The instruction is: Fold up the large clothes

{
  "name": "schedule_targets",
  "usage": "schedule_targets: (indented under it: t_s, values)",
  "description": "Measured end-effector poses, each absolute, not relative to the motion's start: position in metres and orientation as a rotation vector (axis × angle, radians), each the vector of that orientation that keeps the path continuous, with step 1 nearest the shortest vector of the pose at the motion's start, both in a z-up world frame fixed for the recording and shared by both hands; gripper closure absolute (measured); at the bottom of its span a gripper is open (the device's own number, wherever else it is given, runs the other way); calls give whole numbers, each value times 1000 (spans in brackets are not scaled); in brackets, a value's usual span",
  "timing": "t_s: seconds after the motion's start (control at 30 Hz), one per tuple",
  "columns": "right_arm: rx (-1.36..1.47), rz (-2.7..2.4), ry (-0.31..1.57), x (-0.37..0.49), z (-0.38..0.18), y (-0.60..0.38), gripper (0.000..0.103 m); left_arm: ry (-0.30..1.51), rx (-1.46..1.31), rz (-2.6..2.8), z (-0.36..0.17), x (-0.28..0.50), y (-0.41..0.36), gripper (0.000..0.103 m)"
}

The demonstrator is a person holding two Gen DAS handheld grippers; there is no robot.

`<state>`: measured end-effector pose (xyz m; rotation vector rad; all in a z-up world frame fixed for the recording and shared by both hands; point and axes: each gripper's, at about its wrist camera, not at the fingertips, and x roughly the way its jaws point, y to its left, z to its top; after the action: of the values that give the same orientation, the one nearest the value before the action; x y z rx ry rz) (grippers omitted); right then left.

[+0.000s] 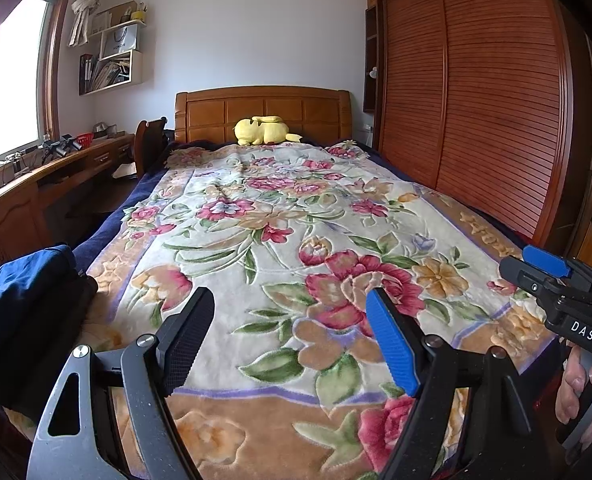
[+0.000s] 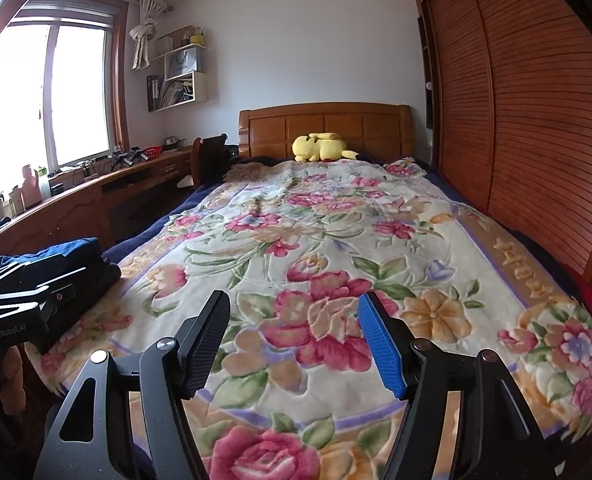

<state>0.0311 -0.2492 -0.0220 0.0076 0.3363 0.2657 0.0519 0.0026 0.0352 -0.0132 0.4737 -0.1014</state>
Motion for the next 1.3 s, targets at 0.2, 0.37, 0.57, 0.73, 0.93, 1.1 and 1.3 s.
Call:
schedule_targets:
  t_s: [0.2, 0.37, 0.57, 0.73, 0.93, 1.1, 1.3]
  values:
    - [4, 265, 331, 32, -22, -251, 35, 472, -12, -99, 35, 51, 3, 24]
    - [1, 268, 327, 35, -24, -255, 35, 465, -11, -92, 38, 50, 5, 24]
    - [-1, 272, 322, 35, -26, -258, 35, 462, -8, -91, 39, 48, 5, 24]
    - [1, 272, 322, 36, -26, -260, 35, 462, -8, -89, 39, 48, 4, 24]
    - [0, 272, 321, 37, -27, -260, 35, 461, -8, -90, 39, 48, 4, 24]
    - [-1, 272, 320, 37, -27, -260, 35, 462, -7, -90, 38, 48, 4, 24]
    - [-1, 273, 318, 37, -27, -261, 35, 460, -6, -90, 39, 48, 4, 24]
